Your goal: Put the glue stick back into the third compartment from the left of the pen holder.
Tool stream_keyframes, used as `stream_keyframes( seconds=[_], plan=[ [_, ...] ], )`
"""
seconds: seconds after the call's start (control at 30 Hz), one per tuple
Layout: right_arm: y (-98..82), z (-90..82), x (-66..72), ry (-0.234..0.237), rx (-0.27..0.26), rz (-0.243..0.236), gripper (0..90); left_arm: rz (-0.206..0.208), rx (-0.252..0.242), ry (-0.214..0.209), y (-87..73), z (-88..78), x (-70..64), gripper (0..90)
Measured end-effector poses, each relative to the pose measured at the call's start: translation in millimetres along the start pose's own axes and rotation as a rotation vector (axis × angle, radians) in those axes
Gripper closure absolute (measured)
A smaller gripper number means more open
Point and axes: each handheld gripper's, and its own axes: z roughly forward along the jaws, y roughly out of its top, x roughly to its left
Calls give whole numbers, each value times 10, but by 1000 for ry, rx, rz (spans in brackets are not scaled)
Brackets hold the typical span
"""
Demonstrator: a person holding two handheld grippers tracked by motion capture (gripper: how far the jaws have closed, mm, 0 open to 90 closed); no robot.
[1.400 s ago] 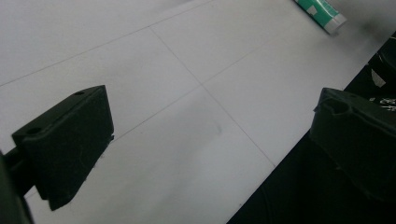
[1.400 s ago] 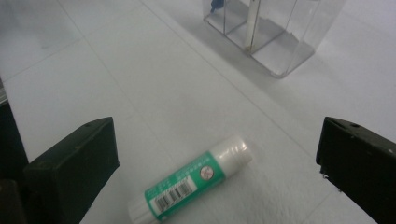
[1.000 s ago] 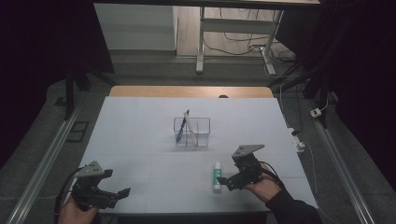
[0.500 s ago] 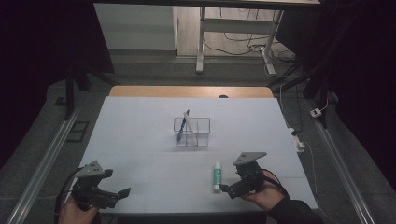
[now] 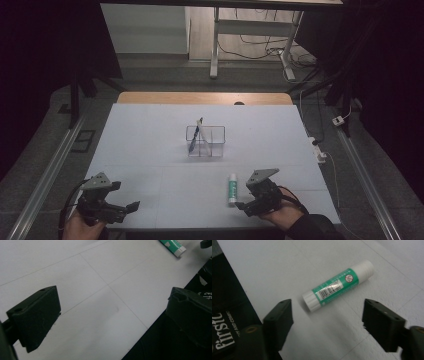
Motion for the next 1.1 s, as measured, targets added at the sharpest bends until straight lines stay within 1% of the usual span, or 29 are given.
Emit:
stream_keyframes(
  seconds=[0.03,0.1,0.13,0.17,0.27,0.3,0.33,0.4,0.47,0.53,0.73,0.77,0.8,0.9,0.93,1.1],
  plan=[
    [-1,-5,7,8,8,-9,418,0,0,0,0,1,0,0],
    [-3,1,18,22,22,-26,497,1,2,0,2,1,0,0],
    [-4,9,23,29,29,-32,561,0,1,-1,1,2,0,0],
    [-5,15,25,41,36,-38,596,1,3,0,2,2,0,0],
    [-3,35,35,59,49,-35,705,1,3,1,3,3,0,0],
    [-2,39,41,73,49,-34,769,1,3,1,3,3,0,0],
    [-2,39,41,73,49,-34,769,1,4,1,3,3,0,0],
    [-4,51,44,99,48,-31,837,1,4,0,3,4,1,0],
    [-6,69,57,118,53,-38,890,2,4,1,3,5,0,0],
    [-9,88,75,128,63,-41,897,2,5,1,4,5,-1,0],
    [-6,169,107,133,86,-52,900,3,8,2,5,8,-1,0],
    [-3,180,116,131,92,-54,900,3,8,2,5,8,-1,0],
    [-1,201,132,127,108,-64,900,4,9,2,5,9,-1,0],
    [-1,225,149,117,120,-66,900,4,10,3,6,11,-3,0],
    [0,232,156,101,127,-69,900,4,10,2,6,11,-4,0],
    [-4,252,146,110,139,-63,900,5,11,3,7,13,-5,0]
  ],
)
